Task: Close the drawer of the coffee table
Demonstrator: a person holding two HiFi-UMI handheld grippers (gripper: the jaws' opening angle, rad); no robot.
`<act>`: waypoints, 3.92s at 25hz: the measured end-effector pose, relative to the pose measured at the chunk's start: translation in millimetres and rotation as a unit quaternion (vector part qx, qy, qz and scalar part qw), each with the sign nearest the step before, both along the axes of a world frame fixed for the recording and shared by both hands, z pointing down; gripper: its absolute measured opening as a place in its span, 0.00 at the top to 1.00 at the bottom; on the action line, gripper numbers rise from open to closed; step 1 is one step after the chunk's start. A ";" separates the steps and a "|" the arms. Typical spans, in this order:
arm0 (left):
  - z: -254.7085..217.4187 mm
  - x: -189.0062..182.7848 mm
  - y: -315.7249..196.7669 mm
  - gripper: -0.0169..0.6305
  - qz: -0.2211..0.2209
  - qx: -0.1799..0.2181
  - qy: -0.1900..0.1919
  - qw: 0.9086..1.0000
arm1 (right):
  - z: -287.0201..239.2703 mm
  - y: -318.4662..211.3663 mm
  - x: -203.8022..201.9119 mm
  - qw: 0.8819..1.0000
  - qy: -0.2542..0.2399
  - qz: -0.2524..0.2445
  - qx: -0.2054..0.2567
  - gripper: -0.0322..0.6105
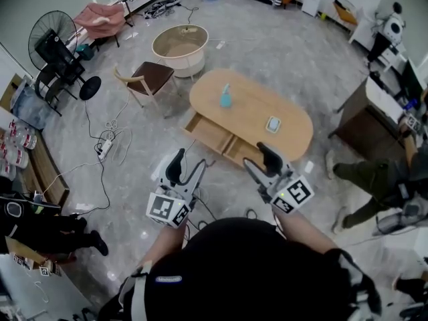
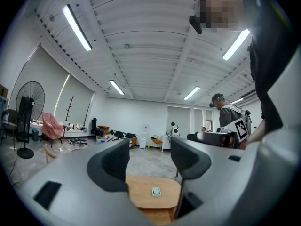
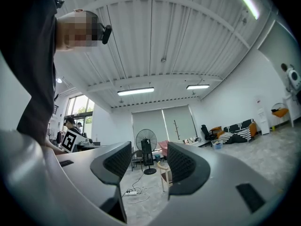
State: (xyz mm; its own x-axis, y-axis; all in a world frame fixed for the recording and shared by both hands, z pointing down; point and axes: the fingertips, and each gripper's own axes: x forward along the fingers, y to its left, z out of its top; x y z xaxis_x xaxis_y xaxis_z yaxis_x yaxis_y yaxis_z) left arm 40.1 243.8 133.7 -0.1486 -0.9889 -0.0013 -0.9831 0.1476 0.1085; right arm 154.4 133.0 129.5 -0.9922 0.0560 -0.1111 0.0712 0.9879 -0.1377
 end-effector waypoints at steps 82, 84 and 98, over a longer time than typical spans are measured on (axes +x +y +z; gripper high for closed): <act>190.5 -95.9 -206.7 0.58 0.224 -0.079 -0.037 0.971 | 193.8 -145.6 -6.4 0.916 0.076 0.386 -0.073 0.62; 209.2 -95.3 -214.1 0.58 0.225 -0.083 -0.039 0.970 | 209.2 -151.5 -5.1 0.915 0.078 0.391 -0.064 0.62; 350.8 -59.5 -240.4 0.58 0.236 -0.111 -0.036 0.965 | 348.3 -148.5 0.3 0.914 0.103 0.388 -0.050 0.62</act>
